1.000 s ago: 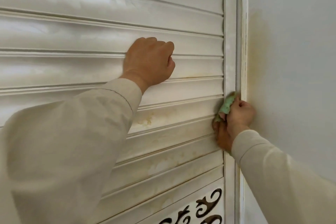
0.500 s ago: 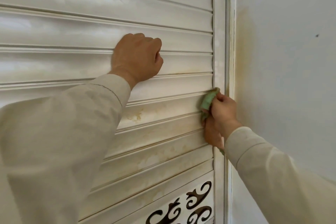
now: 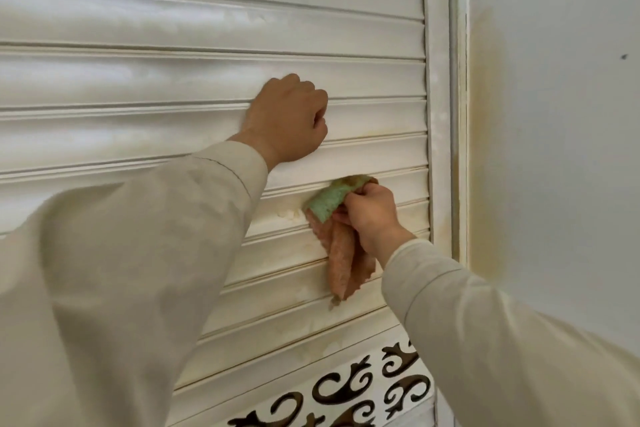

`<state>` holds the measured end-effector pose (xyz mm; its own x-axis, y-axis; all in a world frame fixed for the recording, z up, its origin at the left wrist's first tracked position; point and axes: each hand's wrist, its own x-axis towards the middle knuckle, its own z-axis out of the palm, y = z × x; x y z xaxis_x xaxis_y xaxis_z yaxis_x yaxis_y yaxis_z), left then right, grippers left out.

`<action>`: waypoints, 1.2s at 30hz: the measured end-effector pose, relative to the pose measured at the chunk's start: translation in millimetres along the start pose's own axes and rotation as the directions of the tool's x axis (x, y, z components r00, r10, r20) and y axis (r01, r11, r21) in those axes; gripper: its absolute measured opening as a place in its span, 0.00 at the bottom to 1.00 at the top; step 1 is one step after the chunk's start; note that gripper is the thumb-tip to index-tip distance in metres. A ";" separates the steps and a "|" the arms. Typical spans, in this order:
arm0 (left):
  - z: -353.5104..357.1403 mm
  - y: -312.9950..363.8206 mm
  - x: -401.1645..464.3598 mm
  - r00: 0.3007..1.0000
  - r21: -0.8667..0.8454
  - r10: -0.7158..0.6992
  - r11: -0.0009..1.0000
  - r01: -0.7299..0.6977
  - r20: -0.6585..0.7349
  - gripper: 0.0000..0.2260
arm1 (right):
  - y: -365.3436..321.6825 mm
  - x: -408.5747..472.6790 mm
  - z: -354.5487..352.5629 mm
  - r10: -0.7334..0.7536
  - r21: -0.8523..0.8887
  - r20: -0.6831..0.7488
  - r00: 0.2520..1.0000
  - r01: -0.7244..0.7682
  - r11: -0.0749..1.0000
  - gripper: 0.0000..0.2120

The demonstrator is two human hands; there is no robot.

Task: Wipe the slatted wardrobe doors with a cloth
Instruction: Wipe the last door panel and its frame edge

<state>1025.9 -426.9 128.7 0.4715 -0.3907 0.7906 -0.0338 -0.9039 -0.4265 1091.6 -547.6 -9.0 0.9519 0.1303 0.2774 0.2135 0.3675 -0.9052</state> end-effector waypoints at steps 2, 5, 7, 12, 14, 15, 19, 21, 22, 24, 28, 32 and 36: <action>-13.3 -1.7 -22.1 0.999 0.019 -0.025 1.000 0.025 0.021 0.05 | -1.5 -3.2 1.3 0.014 -0.004 -0.010 1.000 -0.015 1.000 0.09; -29.3 -13.2 -59.6 0.996 0.058 -0.084 0.995 0.082 0.024 0.06 | -3.2 -4.5 4.2 0.035 -0.017 -0.053 0.998 -0.036 0.999 0.09; -49.1 -32.6 -90.3 0.987 0.098 -0.158 0.983 0.154 0.031 0.07 | -7.4 -12.1 10.1 0.044 0.011 -0.058 0.997 -0.044 0.999 0.09; -91.7 -78.3 -153.1 0.918 0.139 -0.395 0.907 0.397 -0.046 0.07 | -6.5 -28.5 26.9 0.079 0.140 -0.008 0.997 -0.077 0.987 0.11; -107.8 -91.4 -170.6 0.877 0.140 -0.477 0.866 0.480 -0.055 0.07 | -4.0 -37.8 40.6 0.074 0.159 0.018 0.997 -0.076 0.984 0.11; -116.2 -97.9 -178.9 0.856 0.153 -0.512 0.842 0.516 -0.069 0.07 | -3.6 -42.1 46.8 0.067 0.175 0.023 0.997 -0.070 0.982 0.11; -150.9 -125.5 -213.1 0.743 0.261 -0.609 0.696 0.669 -0.277 0.08 | -1.2 -49.9 60.6 0.074 0.196 -0.011 0.997 -0.070 0.978 0.11; -165.0 -137.2 -230.9 0.619 0.246 -0.679 0.571 0.783 -0.394 0.13 | -1.0 -53.5 64.6 0.079 0.182 -0.016 0.997 -0.074 0.980 0.12; -169.7 -142.0 -238.2 0.542 0.221 -0.719 0.498 0.838 -0.436 0.16 | -1.2 -55.8 66.4 0.075 0.181 -0.014 0.997 -0.072 0.981 0.12; -176.5 -150.4 -251.5 0.375 0.113 -0.803 0.366 0.924 -0.463 0.21 | -1.1 -62.9 73.7 0.064 0.178 -0.008 0.998 -0.062 0.982 0.12; -182.3 -159.0 -259.2 0.030 -0.297 -0.949 0.128 0.946 -0.314 0.31 | 2.8 -77.1 92.8 0.052 0.167 0.006 0.999 -0.053 0.985 0.11; -184.9 -163.7 -272.3 0.006 -0.388 -0.999 0.023 0.921 -0.043 0.37 | 8.7 -93.7 114.2 0.038 0.150 0.067 0.997 -0.048 0.988 0.10; -191.0 -169.7 -285.5 0.122 -0.334 -0.992 0.121 0.935 -0.016 0.34 | 13.1 -116.4 143.4 0.025 0.113 0.153 0.988 -0.042 0.993 0.11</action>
<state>728.7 -195.3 59.2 0.0773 0.8464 0.5269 0.1428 -0.5324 0.8344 952.1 -425.9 -7.0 0.9121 0.2786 0.3009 0.1467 0.4635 -0.8739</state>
